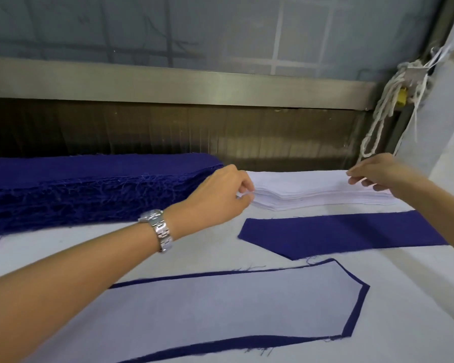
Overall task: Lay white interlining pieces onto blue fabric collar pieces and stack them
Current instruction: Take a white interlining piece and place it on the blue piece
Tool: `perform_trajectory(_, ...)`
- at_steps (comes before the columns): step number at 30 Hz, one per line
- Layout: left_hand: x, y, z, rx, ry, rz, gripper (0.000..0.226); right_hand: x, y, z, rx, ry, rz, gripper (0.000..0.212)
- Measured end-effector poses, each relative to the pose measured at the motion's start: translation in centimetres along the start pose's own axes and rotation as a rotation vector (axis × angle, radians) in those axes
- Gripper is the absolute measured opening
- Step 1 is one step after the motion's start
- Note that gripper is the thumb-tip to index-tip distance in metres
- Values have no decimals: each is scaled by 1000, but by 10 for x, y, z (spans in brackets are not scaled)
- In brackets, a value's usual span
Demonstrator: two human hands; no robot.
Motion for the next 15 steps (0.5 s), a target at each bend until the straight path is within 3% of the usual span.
perform_trajectory(5, -4, -26, 50, -28, -60, 157, 30, -38, 20, 42, -260, 30, 23, 13)
perform_trajectory(10, -1, -36, 78, -28, -48, 364, 27, -74, 45, 66, -485, -88, -282, 26)
perform_trajectory(15, 2, -43, 89, -44, -32, 376, 25, -84, 52, 79, -504, -103, -450, 32)
Point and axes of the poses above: each hand's wrist, its own z-axis towards the middle knuckle, its own y-axis out of the back of the hand, x = y × z, the point moved 5 cm from there along z, towards the middle knuckle, and after that the axes turned 5 degrees about -y, right-handed, at the moved point
